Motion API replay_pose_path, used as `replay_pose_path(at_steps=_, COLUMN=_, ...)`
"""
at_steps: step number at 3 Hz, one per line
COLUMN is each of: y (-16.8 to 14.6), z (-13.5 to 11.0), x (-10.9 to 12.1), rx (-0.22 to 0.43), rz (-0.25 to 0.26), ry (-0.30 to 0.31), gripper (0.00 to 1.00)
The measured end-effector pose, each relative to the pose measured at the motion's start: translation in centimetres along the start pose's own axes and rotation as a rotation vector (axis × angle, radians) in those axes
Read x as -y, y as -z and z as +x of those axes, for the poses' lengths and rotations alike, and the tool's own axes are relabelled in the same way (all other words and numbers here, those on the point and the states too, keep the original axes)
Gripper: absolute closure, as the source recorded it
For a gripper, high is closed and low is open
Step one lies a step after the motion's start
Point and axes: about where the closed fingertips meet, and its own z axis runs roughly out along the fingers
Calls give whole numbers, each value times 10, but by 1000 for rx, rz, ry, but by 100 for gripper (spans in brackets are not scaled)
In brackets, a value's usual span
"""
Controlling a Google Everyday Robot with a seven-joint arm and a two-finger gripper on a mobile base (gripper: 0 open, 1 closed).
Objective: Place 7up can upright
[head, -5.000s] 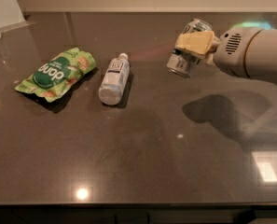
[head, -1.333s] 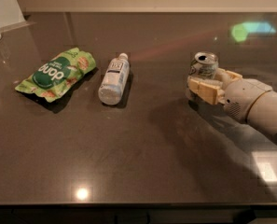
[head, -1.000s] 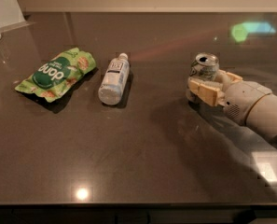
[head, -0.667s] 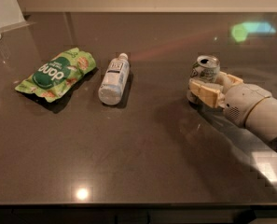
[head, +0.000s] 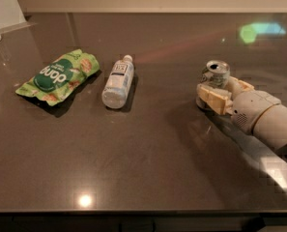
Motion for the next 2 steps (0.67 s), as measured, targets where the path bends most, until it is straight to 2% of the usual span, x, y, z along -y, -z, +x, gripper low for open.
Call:
replay_pose_path(at_steps=1, y=-1, z=1, x=1, rx=0, rz=2, ry=0, gripper=0)
replay_pose_path(at_steps=2, y=-1, z=1, x=1, rx=0, rz=2, ry=0, gripper=0)
